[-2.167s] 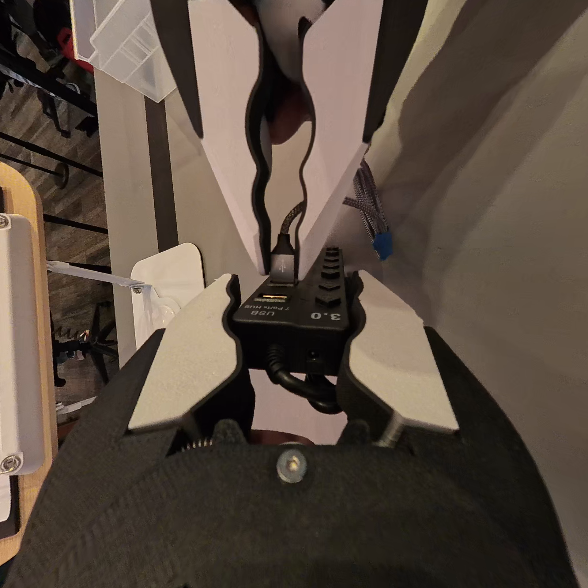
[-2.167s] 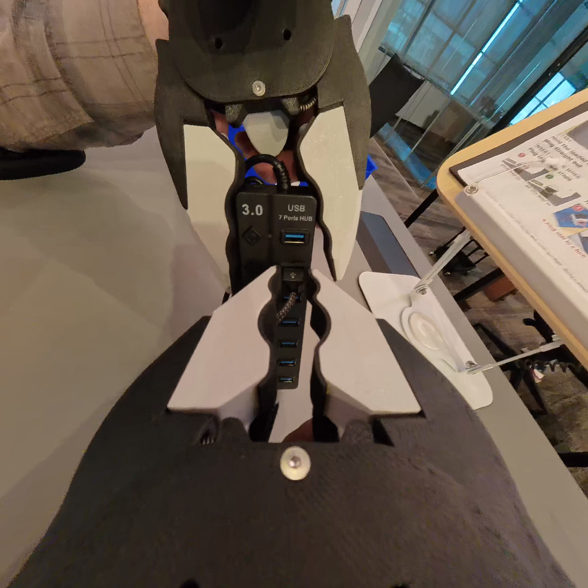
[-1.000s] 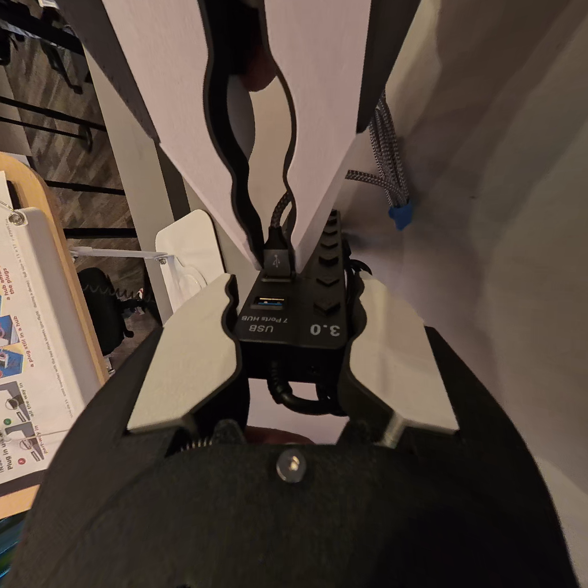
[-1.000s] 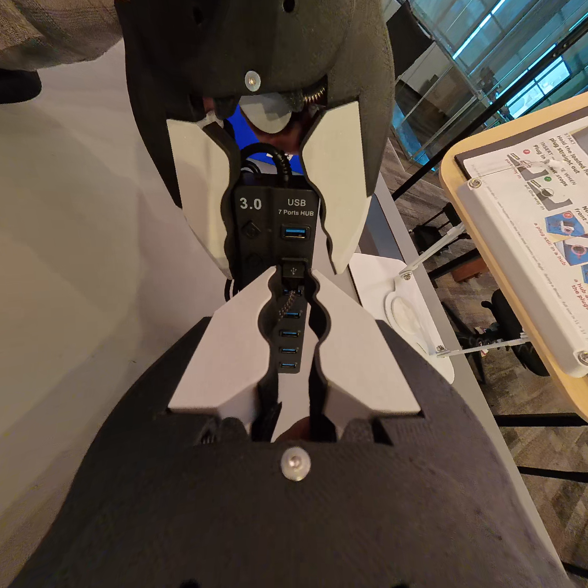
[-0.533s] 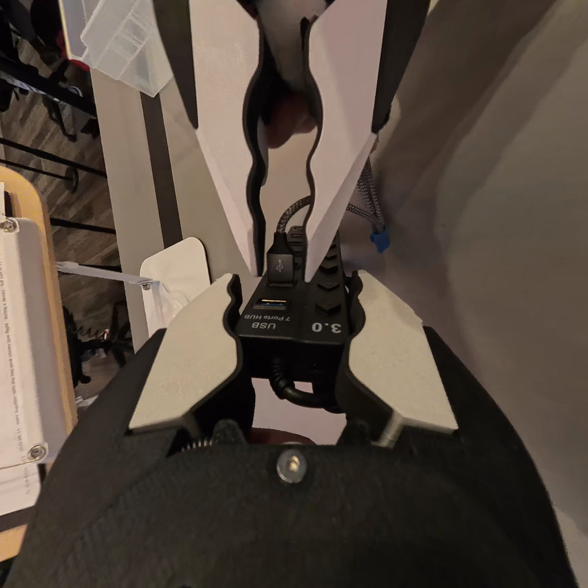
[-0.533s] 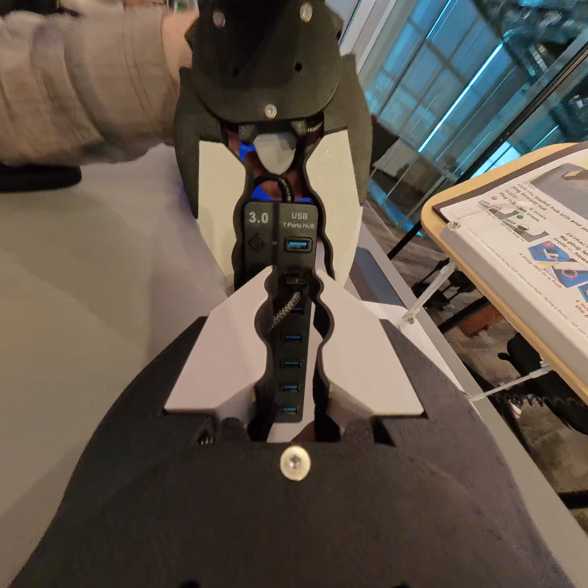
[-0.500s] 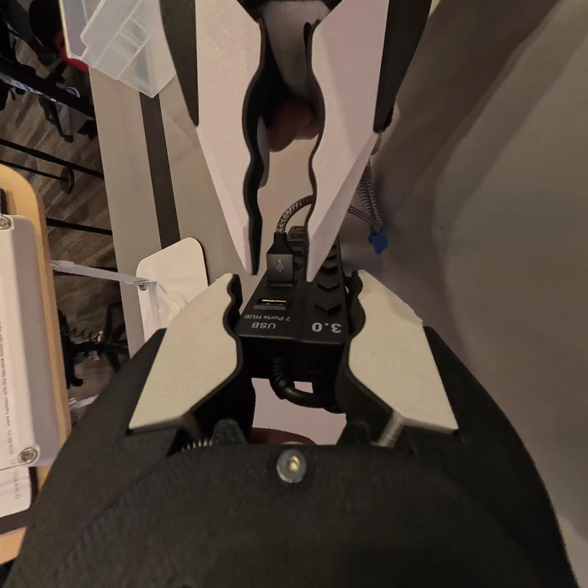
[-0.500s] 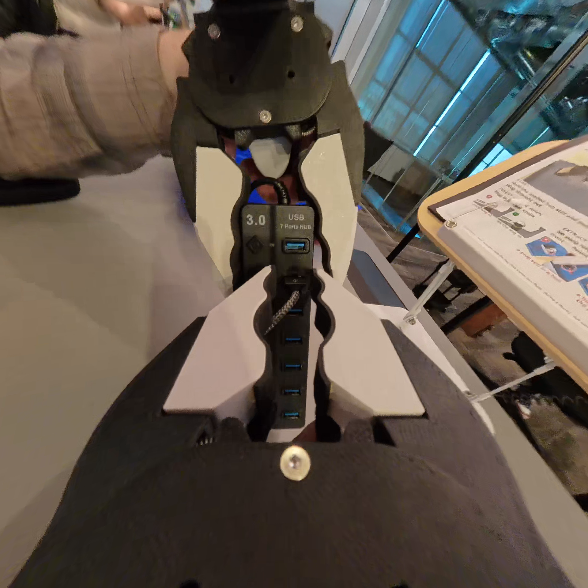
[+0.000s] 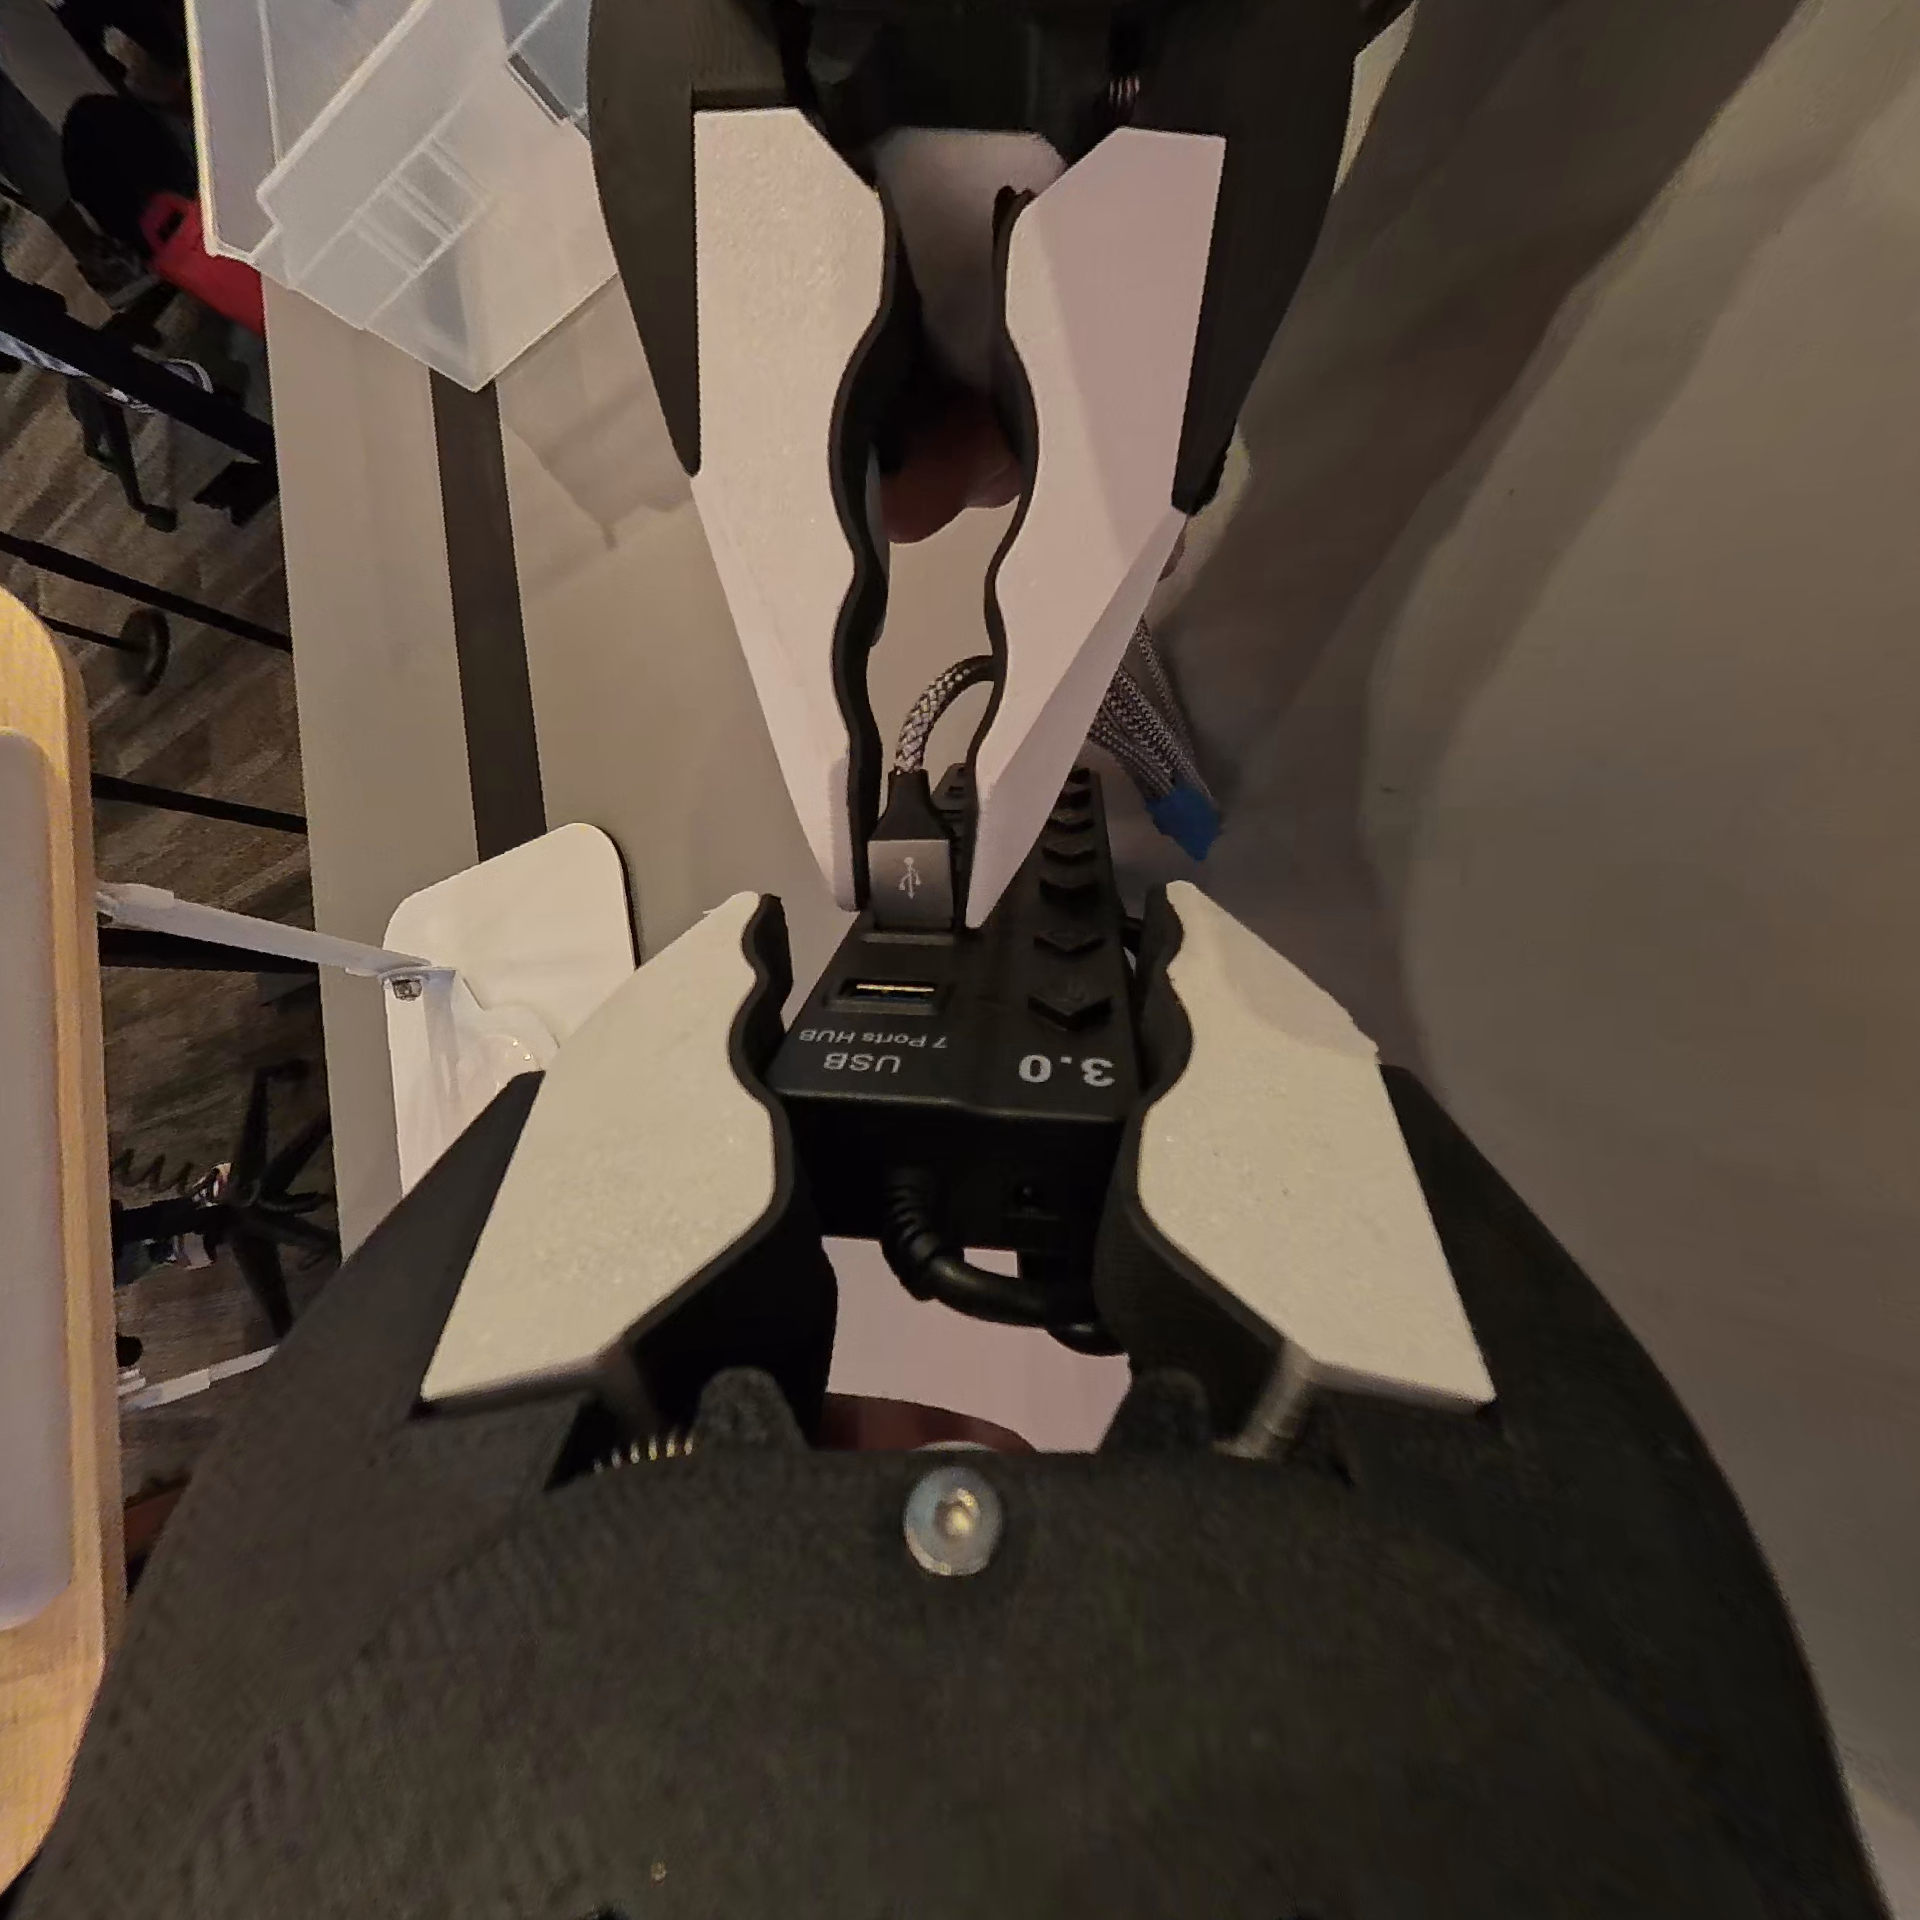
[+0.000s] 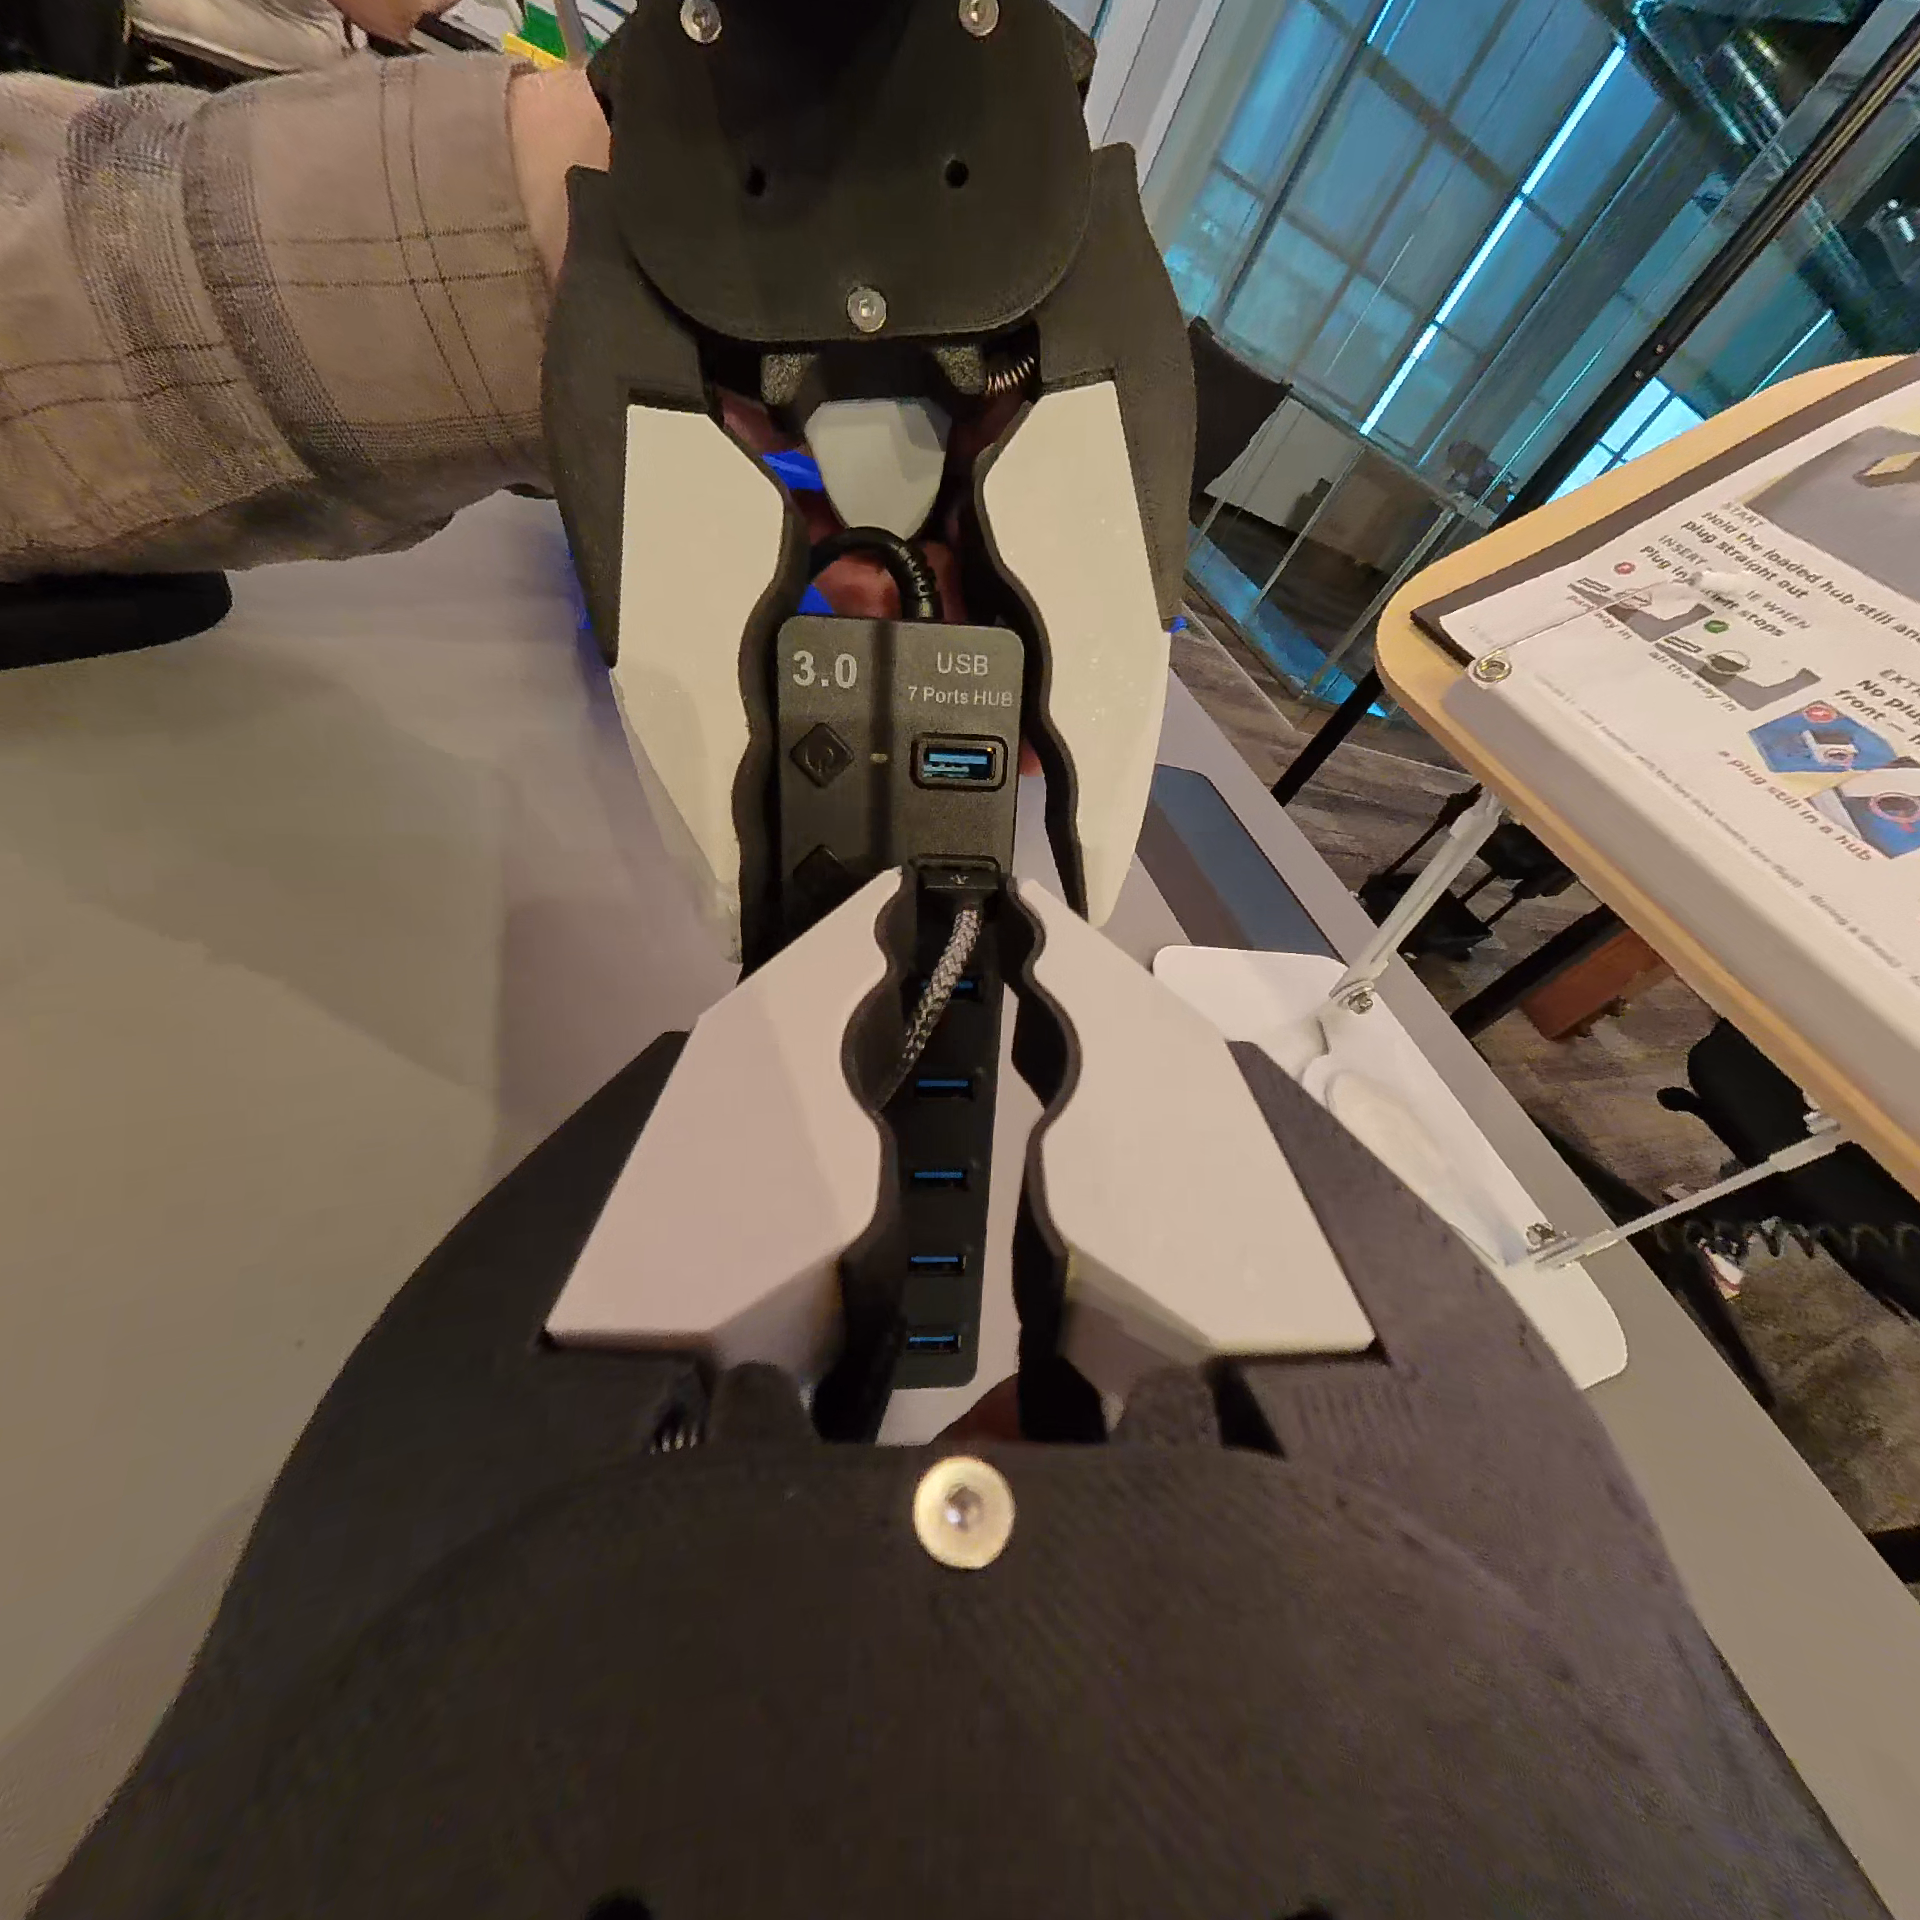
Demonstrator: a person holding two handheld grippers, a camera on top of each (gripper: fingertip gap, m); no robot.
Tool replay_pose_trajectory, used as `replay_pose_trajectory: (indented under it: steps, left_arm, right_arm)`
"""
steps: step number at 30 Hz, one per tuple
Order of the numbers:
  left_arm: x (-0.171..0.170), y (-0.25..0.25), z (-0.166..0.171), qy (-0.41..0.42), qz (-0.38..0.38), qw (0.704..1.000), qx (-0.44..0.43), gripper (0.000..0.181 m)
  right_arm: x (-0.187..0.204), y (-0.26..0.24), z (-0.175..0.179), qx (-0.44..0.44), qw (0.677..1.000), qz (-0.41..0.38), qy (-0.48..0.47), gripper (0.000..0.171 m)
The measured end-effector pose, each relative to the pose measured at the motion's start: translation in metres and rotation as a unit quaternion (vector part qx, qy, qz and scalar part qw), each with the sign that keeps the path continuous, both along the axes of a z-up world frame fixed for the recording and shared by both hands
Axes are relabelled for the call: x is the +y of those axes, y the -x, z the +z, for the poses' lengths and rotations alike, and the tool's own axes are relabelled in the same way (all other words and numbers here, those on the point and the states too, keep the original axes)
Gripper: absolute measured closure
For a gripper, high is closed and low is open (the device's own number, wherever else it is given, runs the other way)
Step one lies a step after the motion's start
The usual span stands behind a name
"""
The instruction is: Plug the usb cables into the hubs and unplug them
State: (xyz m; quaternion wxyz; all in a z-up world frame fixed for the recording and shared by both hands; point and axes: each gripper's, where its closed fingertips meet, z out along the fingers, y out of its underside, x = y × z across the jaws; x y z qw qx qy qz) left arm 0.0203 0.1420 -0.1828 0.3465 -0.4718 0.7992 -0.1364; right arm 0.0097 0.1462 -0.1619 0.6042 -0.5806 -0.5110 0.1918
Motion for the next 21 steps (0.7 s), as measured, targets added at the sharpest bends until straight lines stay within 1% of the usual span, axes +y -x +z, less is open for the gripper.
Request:
replay_pose_trajectory:
  steps: [6, 9, 14, 16, 19, 21]
  left_arm:
    - [0.000, 0.000, 0.002, -0.006, -0.004, 1.000, -0.008, 0.116]
    - [0.004, 0.003, -0.004, -0.028, 0.005, 0.999, 0.015, 0.115]
    - [0.009, 0.004, -0.006, -0.057, 0.011, 0.998, 0.026, 0.114]
    - [0.012, 0.005, -0.009, -0.059, 0.028, 0.997, 0.041, 0.106]
    - [0.013, 0.004, -0.009, -0.078, 0.023, 0.996, 0.044, 0.111]
    - [0.014, 0.006, -0.010, -0.077, 0.024, 0.995, 0.050, 0.111]
  right_arm:
    - [-0.001, 0.001, 0.001, 0.006, 1.000, -0.004, 0.007, 0.161]
    - [0.001, 0.001, -0.002, -0.008, 1.000, -0.016, 0.013, 0.161]
    - [0.004, 0.001, -0.003, -0.017, 0.999, -0.032, 0.013, 0.161]
    - [0.005, 0.000, -0.003, -0.023, 0.999, -0.040, 0.010, 0.161]
    - [0.005, 0.000, -0.005, -0.032, 0.998, -0.044, 0.007, 0.161]
    - [0.005, 0.001, -0.005, -0.036, 0.998, -0.046, 0.005, 0.161]
